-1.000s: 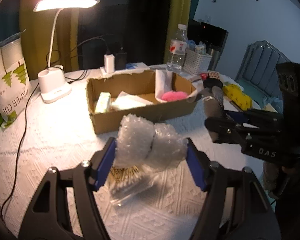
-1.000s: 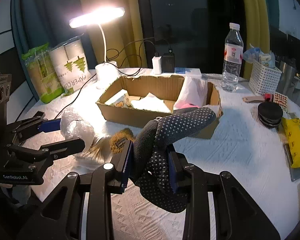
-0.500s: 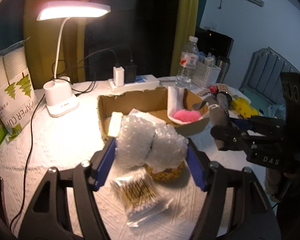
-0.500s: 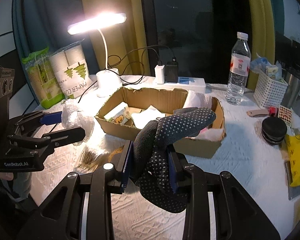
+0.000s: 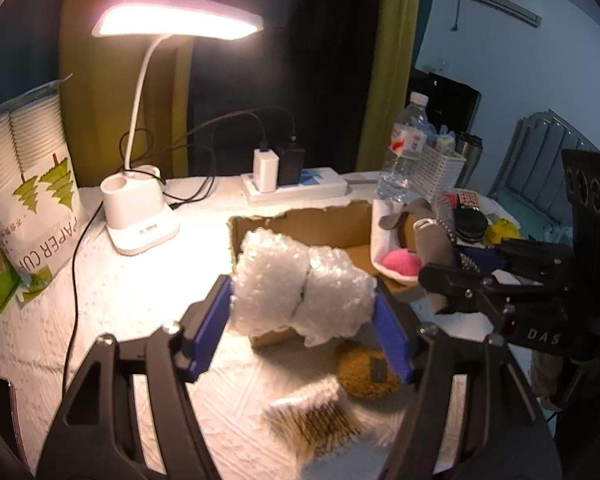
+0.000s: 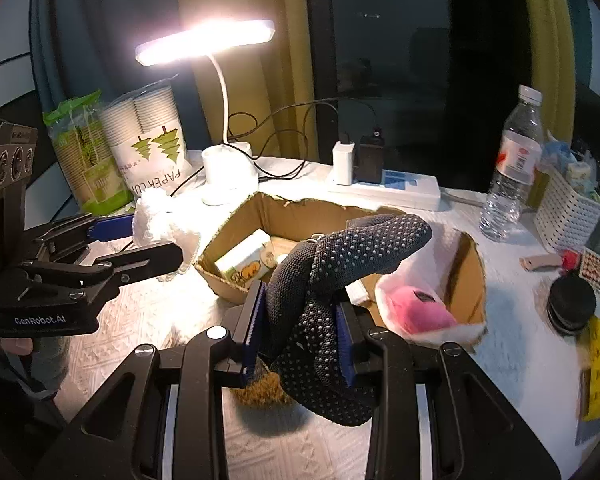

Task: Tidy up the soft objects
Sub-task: 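Carry the gloves and bubble wrap over the cardboard box with both grippers, then open the right gripper to drop the gloves while the left releases the bubble wrap into the box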

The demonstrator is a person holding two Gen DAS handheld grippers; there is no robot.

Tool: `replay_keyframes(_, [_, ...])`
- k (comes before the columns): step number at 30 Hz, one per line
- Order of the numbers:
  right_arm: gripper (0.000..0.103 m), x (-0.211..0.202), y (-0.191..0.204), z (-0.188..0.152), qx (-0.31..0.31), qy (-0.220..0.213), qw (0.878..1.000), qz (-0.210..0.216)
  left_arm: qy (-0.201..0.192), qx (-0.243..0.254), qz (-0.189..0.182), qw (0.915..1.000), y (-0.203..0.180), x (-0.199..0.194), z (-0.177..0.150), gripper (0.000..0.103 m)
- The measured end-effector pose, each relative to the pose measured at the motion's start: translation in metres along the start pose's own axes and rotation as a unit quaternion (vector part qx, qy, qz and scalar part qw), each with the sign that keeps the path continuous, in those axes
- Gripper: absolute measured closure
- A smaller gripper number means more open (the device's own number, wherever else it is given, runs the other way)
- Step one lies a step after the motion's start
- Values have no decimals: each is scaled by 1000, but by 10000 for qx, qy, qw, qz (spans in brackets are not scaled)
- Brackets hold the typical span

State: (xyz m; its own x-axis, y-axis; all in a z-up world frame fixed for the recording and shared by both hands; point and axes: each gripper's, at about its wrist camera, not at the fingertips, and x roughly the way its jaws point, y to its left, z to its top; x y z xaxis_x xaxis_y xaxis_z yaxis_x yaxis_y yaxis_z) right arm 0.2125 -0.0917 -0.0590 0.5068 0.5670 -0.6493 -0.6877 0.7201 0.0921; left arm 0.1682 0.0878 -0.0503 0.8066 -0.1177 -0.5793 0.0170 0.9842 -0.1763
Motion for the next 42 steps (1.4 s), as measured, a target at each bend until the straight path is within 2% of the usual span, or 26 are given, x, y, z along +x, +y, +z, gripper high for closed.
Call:
replay_keyframes(14, [69, 41, 9, 27, -169, 117, 9996, 172, -86, -248, -100, 9996, 24, 23, 13, 35])
replay_keyframes(21, [69, 75, 10, 34, -143, 347, 9986, 363, -5, -385, -119, 9992, 33, 34, 11, 35])
replay_keyframes(32, [69, 131, -7, 22, 190, 1017, 9920, 729, 158, -461, -115, 9987, 39, 50, 8, 35])
replay_keyframes(37, [69, 146, -14, 10, 348, 1325, 9882, 681, 206, -420, -88, 9989, 38, 56, 8, 35])
replay_keyframes(42, [67, 144, -22, 4, 431, 1368, 9886, 460, 238, -352, -30, 9991, 34, 59, 9, 35])
